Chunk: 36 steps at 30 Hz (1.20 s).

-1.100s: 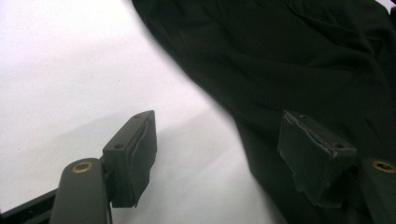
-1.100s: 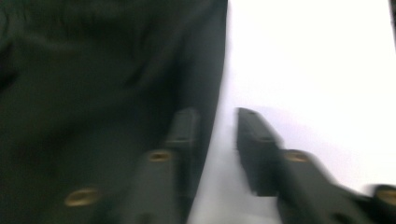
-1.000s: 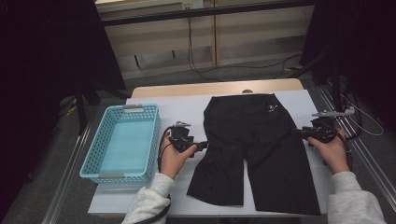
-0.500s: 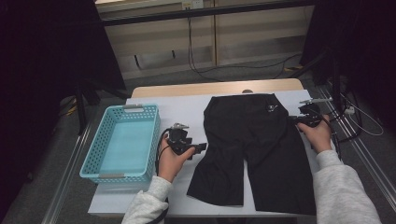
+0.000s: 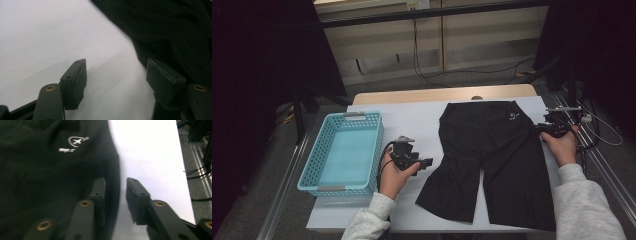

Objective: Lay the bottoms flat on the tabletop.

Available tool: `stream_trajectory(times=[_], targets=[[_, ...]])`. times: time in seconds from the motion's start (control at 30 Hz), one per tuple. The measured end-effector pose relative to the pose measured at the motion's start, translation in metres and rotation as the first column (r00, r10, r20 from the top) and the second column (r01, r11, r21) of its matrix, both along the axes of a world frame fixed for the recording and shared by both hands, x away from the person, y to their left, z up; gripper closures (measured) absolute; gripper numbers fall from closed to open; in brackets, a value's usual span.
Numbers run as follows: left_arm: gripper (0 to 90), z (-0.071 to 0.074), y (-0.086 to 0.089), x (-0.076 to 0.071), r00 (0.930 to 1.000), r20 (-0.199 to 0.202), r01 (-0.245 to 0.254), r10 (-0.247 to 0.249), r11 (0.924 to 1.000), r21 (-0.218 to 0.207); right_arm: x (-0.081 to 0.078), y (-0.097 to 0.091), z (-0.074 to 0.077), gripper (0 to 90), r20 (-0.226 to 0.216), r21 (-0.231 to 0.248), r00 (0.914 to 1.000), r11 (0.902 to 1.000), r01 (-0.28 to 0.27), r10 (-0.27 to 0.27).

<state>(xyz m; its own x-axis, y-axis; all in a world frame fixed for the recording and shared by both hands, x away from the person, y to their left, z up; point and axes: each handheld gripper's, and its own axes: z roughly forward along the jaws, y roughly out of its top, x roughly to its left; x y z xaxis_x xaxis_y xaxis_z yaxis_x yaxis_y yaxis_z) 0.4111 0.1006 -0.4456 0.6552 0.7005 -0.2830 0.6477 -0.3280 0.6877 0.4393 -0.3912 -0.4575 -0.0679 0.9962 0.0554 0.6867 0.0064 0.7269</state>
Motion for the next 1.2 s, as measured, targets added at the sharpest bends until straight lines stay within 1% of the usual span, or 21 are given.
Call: stream_trajectory(times=[0.03, 0.1, 0.23, 0.27, 0.33, 0.37, 0.47, 0.53, 0.63, 0.7, 0.73, 0.77, 0.8, 0.87, 0.9, 0.93, 0.97, 1.03, 1.1, 1.13, 1.2], targets=[[32.6, 0.001, -0.001, -0.001, 0.9999, 0.006, 0.011, -0.011, 0.9999, 0.009, -0.002, 0.004, 0.001, 61.6, 0.004, -0.019, 1.0000, 0.9998, -0.004, 0.005], [33.3, 0.001, -0.003, -0.003, 0.9997, 0.005, 0.025, -0.025, 0.9997, 0.004, -0.004, 0.012, 0.005, 55.4, 0.002, -0.043, 0.9995, 0.9986, -0.032, 0.032], [37.8, 0.003, -0.009, -0.008, 0.9981, 0.008, 0.061, -0.061, 0.9981, 0.000, -0.011, 0.030, 0.012, 48.7, 0.024, -0.044, 0.9958, 0.9952, -0.088, 0.089], [39.6, 0.002, -0.011, -0.009, 0.9979, 0.008, 0.065, -0.065, 0.9978, -0.011, -0.013, 0.036, 0.013, 46.2, 0.023, -0.052, 0.9943, 0.9934, -0.103, 0.104], [42.9, 0.003, -0.015, -0.011, 0.9963, 0.010, 0.086, -0.085, 0.9963, -0.006, -0.016, 0.046, 0.015, 44.6, 0.023, -0.059, 0.9882, 0.9869, -0.150, 0.152], [43.3, 0.003, -0.017, -0.013, 0.9959, 0.013, 0.090, -0.089, 0.9960, -0.005, -0.018, 0.050, 0.016, 43.6, 0.025, -0.052, 0.9858, 0.9850, -0.165, 0.166], [48.2, 0.001, -0.024, -0.017, 0.9927, 0.009, 0.120, -0.120, 0.9927, 0.005, -0.025, 0.060, 0.018, 40.9, 0.029, -0.035, 0.9790, 0.9790, -0.201, 0.202], [50.4, 0.000, -0.028, -0.018, 0.9908, 0.001, 0.135, -0.135, 0.9908, 0.004, -0.032, 0.064, 0.020, 40.0, 0.032, -0.044, 0.9761, 0.9760, -0.213, 0.215], [50.6, -0.002, -0.029, -0.019, 0.9897, -0.009, 0.143, -0.143, 0.9897, 0.008, -0.042, 0.062, 0.023, 40.6, 0.029, -0.070, 0.9762, 0.9746, -0.213, 0.215], [50.4, 0.000, -0.027, -0.018, 0.9903, -0.011, 0.139, -0.139, 0.9903, 0.008, -0.052, 0.057, 0.022, 41.3, 0.028, -0.070, 0.9782, 0.9765, -0.204, 0.206], [50.1, 0.000, -0.027, -0.018, 0.9915, -0.002, 0.130, -0.130, 0.9915, 0.003, -0.057, 0.054, 0.021, 41.4, 0.019, -0.072, 0.9797, 0.9776, -0.198, 0.200], [49.6, 0.002, -0.026, -0.017, 0.9899, -0.012, 0.141, -0.141, 0.9899, 0.005, -0.062, 0.051, 0.019, 41.7, 0.008, -0.082, 0.9816, 0.9785, -0.189, 0.191], [48.8, 0.001, -0.027, -0.017, 0.9912, -0.001, 0.132, -0.132, 0.9912, -0.001, -0.067, 0.047, 0.018, 42.7, 0.000, -0.087, 0.9835, 0.9797, -0.180, 0.181], [47.4, 0.002, -0.028, -0.016, 0.9904, -0.003, 0.138, -0.138, 0.9904, -0.005, -0.077, 0.040, 0.016, 44.6, -0.007, -0.080, 0.9889, 0.9857, -0.148, 0.148], [46.4, 0.002, -0.029, -0.015, 0.9907, -0.003, 0.136, -0.136, 0.9907, -0.007, -0.082, 0.038, 0.015, 46.1, -0.017, -0.082, 0.9892, 0.9858, -0.147, 0.146], [45.6, 0.002, -0.029, -0.014, 0.9905, -0.001, 0.138, -0.138, 0.9905, -0.005, -0.088, 0.035, 0.013, 45.7, -0.028, -0.100, 0.9902, 0.9853, -0.139, 0.137], [45.2, 0.003, -0.028, -0.013, 0.9893, -0.014, 0.145, -0.145, 0.9894, 0.000, -0.091, 0.034, 0.013, 45.9, -0.036, -0.105, 0.9905, 0.9852, -0.136, 0.133], [43.0, 0.002, -0.029, -0.011, 0.9902, -0.008, 0.139, -0.139, 0.9903, -0.001, -0.098, 0.028, 0.011, 46.7, -0.064, -0.101, 0.9908, 0.9869, -0.126, 0.119], [40.9, 0.001, -0.030, -0.010, 0.9913, -0.004, 0.132, -0.132, 0.9912, -0.012, -0.105, 0.024, 0.009, 53.1, -0.107, -0.077, 0.9878, 0.9896, -0.121, 0.113], [39.4, 0.002, -0.030, -0.009, 0.9905, -0.005, 0.138, -0.138, 0.9904, -0.013, -0.109, 0.023, 0.007, 54.9, -0.111, -0.058, 0.9871, 0.9907, -0.123, 0.116], [37.9, 0.002, -0.031, -0.008, 0.9896, -0.009, 0.143, -0.143, 0.9895, -0.018, -0.116, 0.021, 0.007, 68.6, -0.098, -0.029, 0.9857, 0.9896, -0.141, 0.137]])
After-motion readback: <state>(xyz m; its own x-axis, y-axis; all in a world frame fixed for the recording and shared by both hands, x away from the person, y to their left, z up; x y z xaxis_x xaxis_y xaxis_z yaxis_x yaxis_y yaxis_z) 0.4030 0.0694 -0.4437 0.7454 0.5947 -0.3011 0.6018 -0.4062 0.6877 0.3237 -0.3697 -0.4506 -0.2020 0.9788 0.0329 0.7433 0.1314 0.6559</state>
